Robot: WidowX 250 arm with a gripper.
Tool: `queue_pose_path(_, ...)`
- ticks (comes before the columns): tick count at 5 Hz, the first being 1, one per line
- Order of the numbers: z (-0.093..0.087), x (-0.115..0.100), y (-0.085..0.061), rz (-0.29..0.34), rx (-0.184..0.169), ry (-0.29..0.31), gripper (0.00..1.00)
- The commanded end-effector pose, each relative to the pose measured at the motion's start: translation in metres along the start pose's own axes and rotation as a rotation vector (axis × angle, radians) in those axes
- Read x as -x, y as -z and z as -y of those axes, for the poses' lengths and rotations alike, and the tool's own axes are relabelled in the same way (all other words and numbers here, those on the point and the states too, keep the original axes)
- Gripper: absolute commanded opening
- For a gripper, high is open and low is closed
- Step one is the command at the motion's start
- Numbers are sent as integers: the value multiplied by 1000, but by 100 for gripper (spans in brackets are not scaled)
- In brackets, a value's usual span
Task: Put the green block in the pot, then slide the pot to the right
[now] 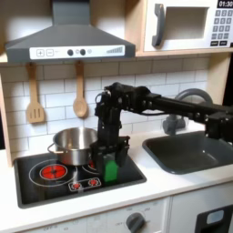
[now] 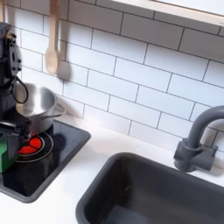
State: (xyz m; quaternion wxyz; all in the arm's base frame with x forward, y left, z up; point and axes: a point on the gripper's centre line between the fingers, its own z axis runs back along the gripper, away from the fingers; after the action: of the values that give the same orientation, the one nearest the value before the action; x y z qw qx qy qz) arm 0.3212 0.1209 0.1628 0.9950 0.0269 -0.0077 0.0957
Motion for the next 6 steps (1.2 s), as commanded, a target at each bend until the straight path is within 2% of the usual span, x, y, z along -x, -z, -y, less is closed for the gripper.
queue_pose_path(1, 4, -2, 14, -29, 4, 29, 100)
queue_pose_path(3, 11, -7, 22, -41, 4, 62, 100)
queue_pose_path(6, 9, -6, 31, -63, 11, 70, 100)
